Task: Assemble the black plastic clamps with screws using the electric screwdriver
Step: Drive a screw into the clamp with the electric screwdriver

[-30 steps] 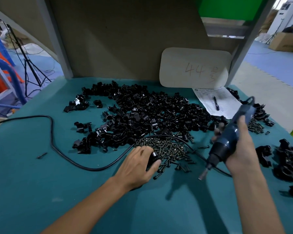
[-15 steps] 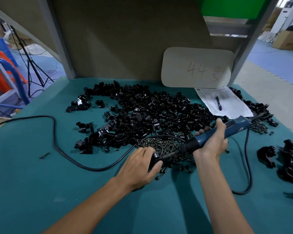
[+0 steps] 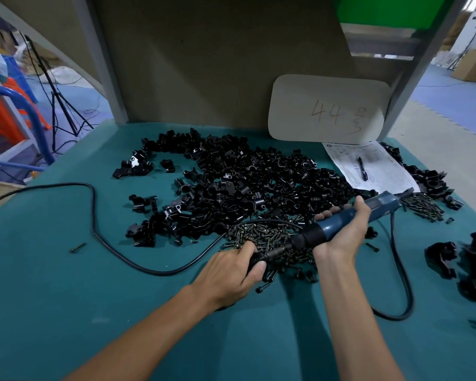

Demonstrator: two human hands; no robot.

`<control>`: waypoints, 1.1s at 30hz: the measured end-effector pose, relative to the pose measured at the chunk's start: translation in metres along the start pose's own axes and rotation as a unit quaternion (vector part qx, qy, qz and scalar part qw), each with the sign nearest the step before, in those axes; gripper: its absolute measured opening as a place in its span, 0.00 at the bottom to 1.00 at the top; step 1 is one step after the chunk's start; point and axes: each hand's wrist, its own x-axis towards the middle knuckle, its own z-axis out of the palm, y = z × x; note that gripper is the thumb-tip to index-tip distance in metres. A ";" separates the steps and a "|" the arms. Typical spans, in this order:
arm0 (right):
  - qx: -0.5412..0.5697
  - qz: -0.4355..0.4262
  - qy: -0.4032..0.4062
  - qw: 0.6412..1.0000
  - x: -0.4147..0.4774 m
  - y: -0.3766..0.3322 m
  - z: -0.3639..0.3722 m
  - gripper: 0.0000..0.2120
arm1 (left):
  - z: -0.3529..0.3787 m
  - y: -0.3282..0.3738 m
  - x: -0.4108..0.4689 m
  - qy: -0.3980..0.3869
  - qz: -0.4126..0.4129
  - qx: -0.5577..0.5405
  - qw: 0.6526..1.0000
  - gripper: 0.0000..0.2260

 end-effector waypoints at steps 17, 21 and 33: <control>0.018 -0.014 -0.050 0.998 0.003 0.009 0.006 0.15 | 0.001 -0.006 0.001 -0.022 -0.003 -0.023 0.999 0.16; 0.047 0.022 -0.086 0.995 0.005 0.013 0.009 0.19 | 0.001 -0.007 -0.002 -0.020 0.008 -0.046 0.999 0.15; -0.114 -0.086 0.117 0.983 -0.009 0.014 0.016 0.16 | 0.006 -0.007 0.003 0.029 -0.023 0.063 0.997 0.20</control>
